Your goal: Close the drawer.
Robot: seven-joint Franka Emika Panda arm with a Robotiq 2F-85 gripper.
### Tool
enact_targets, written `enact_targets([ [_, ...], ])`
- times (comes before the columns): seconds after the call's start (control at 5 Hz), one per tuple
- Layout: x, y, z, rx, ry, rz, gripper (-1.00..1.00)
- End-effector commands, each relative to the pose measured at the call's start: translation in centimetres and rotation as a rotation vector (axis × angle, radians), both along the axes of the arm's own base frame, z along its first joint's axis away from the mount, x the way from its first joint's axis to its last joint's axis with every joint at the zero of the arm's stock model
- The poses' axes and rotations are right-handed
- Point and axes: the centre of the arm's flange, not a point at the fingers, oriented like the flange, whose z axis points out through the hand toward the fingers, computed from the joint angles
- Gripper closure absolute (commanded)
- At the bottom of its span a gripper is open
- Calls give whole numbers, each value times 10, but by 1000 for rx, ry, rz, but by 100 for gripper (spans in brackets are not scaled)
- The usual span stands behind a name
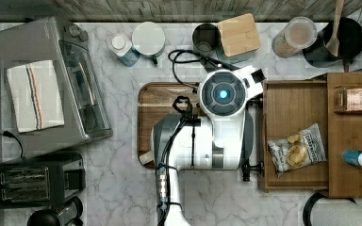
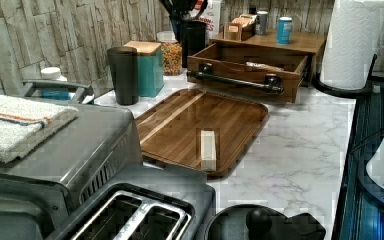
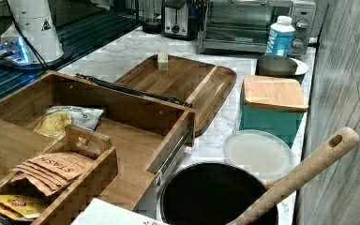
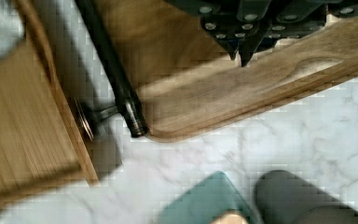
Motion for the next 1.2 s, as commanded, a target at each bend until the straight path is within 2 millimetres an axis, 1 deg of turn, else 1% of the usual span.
enact_targets([
  [0.2, -29, 66, -63, -26, 122, 255, 100],
  [0.4, -35, 65, -81, -53, 146, 287, 100],
  [0.6, -43, 58, -117, -80, 147, 311, 100],
  [0.8, -46, 50, -141, -60, 128, 307, 100],
  [1.0, -47, 44, -148, -48, 123, 290, 100],
  [1.2, -45, 30, -153, -61, 128, 339, 100],
])
